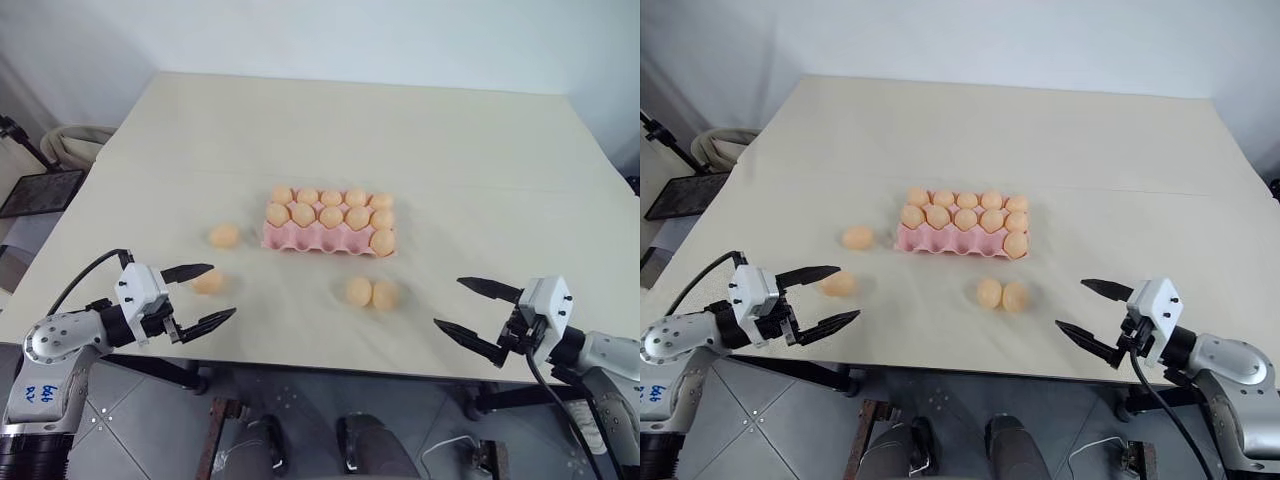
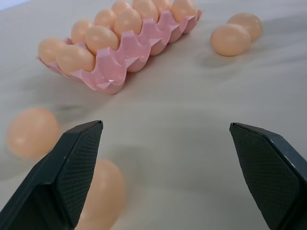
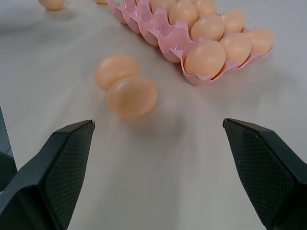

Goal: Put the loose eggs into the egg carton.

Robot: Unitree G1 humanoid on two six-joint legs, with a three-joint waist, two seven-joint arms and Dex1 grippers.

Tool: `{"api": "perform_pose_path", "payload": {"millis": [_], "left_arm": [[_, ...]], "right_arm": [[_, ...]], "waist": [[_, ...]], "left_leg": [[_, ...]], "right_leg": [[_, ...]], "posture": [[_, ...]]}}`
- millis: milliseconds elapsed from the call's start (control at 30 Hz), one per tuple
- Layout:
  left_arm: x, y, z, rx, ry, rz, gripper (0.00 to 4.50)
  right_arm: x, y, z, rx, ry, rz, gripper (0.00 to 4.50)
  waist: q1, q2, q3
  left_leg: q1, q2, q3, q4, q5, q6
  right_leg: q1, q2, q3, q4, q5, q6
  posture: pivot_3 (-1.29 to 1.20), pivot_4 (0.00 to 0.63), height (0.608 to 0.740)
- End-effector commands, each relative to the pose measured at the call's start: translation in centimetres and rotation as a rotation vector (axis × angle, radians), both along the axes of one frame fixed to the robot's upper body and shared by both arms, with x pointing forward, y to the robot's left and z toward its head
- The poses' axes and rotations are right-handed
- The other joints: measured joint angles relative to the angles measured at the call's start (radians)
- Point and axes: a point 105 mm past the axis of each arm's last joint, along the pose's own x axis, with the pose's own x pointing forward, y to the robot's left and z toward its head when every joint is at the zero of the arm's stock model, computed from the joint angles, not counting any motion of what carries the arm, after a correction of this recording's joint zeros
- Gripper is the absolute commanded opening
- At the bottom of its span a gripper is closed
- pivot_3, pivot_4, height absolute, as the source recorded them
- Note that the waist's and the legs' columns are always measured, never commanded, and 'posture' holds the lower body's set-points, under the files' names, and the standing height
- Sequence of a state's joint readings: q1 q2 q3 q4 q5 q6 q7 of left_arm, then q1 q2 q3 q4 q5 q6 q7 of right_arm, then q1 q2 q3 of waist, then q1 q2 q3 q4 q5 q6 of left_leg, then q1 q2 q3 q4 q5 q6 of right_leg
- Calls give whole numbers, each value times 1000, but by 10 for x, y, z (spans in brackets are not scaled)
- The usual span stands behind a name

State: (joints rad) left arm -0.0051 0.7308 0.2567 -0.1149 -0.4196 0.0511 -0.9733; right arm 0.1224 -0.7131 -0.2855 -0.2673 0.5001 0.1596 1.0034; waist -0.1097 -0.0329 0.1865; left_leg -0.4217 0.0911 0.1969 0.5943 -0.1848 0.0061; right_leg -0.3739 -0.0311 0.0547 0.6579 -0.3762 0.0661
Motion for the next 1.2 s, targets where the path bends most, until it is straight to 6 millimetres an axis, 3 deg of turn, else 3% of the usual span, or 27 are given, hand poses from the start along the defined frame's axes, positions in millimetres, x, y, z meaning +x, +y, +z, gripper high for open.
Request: {"api": "perform_pose_path", "payload": {"millis": [33, 167, 467, 600, 733, 933, 1200], "left_arm": [[0, -4, 8, 43, -43, -11, 4500], [1, -13, 10, -4, -26, -45, 4500], [3, -38, 4, -1, -5, -151, 4500], [4, -51, 3, -9, -13, -200, 4500], [4, -55, 5, -31, -22, -220, 4500], [3, -48, 9, -34, -34, -213, 4500], [-6, -41, 14, -61, -46, -195, 4500]], "right_arm": [[-1, -6, 11, -14, -46, -4, 4484], [-2, -15, 9, -8, -51, -56, 4484], [-21, -81, 7, -40, -42, -303, 4484], [-30, -90, 2, -40, -18, -329, 4484], [-27, -74, 4, -12, -17, -274, 4484], [-12, -24, 10, -30, 21, -64, 4484], [33, 29, 10, -35, 98, 48, 4484]], "waist": [[0, 0, 0], [0, 0, 0], [12, 0, 0], [8, 0, 0], [2, 0, 0], [-1, 0, 0], [0, 0, 0]], "left_leg": [[0, 0, 0, 0, 0, 0], [0, 0, 0, 0, 0, 0], [0, -1, -1, 0, -1, 0], [0, -1, -1, 0, -1, 1], [1, 0, -1, 0, -1, 1], [1, 0, -1, 0, -1, 1], [0, 0, -1, 0, -1, 0]], "right_leg": [[0, 0, 0, 0, 0, 0], [1, 0, 0, -1, 0, 0], [2, 0, -1, -4, 0, 0], [3, 0, -1, -5, 0, 0], [4, 0, 0, -4, 0, 0], [4, 0, -1, -4, 1, 1], [2, 0, -1, -4, 1, 1]], "posture": [[0, 150, 740], [0, 150, 740], [0, 150, 740], [0, 150, 740], [0, 150, 740], [0, 150, 740], [0, 150, 740]]}}
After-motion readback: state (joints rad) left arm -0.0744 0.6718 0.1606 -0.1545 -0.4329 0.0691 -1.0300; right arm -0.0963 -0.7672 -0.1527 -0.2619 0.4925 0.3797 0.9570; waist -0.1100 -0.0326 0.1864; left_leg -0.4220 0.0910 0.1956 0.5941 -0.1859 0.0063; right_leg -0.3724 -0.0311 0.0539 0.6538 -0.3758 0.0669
